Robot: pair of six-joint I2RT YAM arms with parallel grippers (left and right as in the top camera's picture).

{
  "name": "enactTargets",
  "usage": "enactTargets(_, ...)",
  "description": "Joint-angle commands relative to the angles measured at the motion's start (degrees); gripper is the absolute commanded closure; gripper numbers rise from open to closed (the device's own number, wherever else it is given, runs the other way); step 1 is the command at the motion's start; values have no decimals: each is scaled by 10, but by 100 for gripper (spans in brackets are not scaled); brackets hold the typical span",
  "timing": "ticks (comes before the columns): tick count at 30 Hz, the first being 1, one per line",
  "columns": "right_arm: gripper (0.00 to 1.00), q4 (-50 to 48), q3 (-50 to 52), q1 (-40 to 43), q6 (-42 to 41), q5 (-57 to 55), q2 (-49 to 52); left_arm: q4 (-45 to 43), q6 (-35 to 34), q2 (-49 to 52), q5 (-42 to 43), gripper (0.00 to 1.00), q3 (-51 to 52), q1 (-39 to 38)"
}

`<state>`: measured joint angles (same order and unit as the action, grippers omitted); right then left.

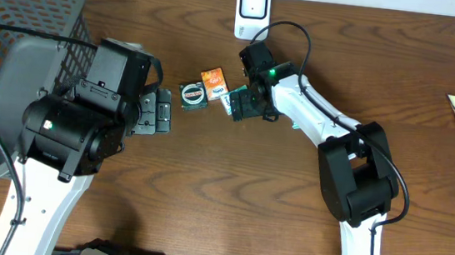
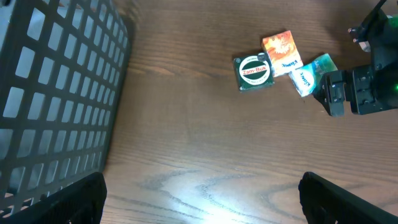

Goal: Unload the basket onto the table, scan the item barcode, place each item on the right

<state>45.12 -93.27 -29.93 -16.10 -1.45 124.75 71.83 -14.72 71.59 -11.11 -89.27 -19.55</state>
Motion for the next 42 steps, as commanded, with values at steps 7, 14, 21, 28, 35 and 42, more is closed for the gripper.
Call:
enactTargets(7,1,-2,-13,-5,-8,-1,-20,2,5,3,-10,2,-5,3)
enactTargets(14,1,-2,-13,-5,-8,-1,-20,2,5,3,-10,2,-5,3)
enactTargets(21,1,-2,-13,-5,-5,-2,-20,2,5,3,-10,2,-5,3)
enactTargets(28,1,-1,-13,-5,-5,-4,-20,2,5,3,-10,2,-5,3)
enactTargets(35,1,-1,-13,-5,-6,-3,-20,2,5,3,-10,2,-5,3)
enactTargets(42,1,0,-13,-5,5,-3,-20,2,5,3,-10,2,-5,3)
